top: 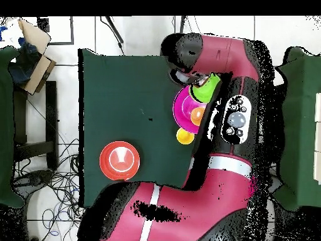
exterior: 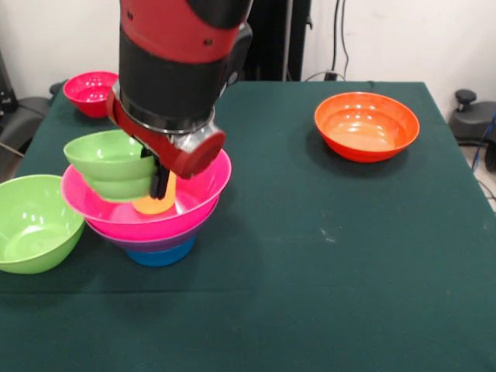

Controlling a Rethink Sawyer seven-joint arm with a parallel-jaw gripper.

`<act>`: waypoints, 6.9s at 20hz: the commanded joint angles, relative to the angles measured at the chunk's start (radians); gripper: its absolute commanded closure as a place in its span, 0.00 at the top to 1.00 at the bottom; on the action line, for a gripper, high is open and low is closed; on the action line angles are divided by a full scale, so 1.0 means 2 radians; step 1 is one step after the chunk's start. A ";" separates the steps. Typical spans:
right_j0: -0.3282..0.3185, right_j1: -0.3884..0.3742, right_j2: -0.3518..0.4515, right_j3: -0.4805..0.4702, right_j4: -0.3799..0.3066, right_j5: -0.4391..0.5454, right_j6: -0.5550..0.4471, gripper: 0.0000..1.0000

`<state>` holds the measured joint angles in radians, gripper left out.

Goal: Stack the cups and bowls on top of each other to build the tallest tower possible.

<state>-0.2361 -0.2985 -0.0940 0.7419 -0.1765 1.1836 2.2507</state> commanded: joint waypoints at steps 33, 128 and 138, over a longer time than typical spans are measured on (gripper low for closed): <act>-0.002 -0.090 0.038 0.168 -0.015 -0.023 -0.120 0.00; -0.042 -0.056 0.078 0.244 -0.047 -0.127 -0.150 0.00; -0.044 -0.052 0.095 0.247 -0.038 -0.127 -0.134 0.00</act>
<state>-0.3211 -0.4585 -0.0419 1.1641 -0.2028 0.9704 2.1942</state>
